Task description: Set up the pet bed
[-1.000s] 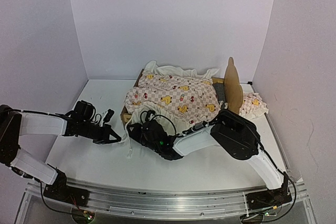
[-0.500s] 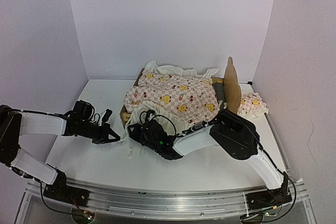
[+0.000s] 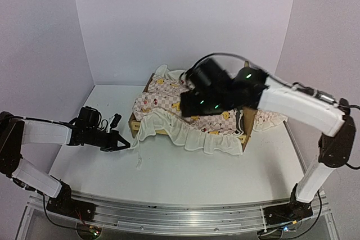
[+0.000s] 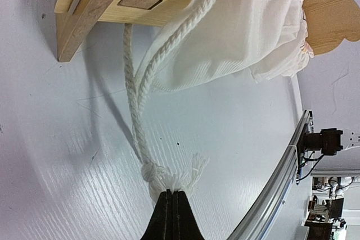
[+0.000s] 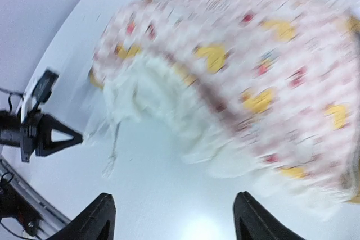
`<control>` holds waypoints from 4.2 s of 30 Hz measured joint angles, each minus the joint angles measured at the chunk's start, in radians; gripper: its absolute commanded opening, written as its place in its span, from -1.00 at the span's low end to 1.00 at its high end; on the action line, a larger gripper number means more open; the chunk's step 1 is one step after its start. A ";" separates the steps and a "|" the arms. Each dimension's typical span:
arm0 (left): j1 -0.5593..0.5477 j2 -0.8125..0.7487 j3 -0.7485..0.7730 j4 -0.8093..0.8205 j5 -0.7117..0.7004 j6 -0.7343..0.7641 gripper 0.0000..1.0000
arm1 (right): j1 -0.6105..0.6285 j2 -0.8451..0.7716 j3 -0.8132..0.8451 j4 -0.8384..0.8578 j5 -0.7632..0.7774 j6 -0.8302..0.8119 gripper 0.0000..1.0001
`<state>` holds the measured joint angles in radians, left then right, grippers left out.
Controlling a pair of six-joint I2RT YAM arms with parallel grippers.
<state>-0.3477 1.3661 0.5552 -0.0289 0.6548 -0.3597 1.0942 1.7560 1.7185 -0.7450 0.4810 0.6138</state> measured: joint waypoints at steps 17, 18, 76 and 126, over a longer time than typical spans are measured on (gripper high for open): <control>-0.001 0.031 0.002 0.036 0.000 0.051 -1.00 | -0.511 -0.130 -0.042 -0.544 0.104 -0.074 -0.11; -0.004 0.032 0.002 0.038 0.000 0.052 -1.00 | -0.532 -0.133 -0.067 -0.527 0.090 -0.081 -0.21; -0.159 0.105 0.090 0.018 0.011 0.072 -1.00 | -0.140 -0.214 -0.247 -0.046 0.252 -0.256 0.01; -0.174 0.063 0.076 -0.152 0.090 0.245 -1.00 | -0.361 -0.605 -0.377 -0.124 -0.357 -0.497 -0.10</control>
<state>-0.5215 1.4293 0.6310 -0.1806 0.7448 -0.1148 0.7330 1.1506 1.3419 -0.8694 0.1240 0.1168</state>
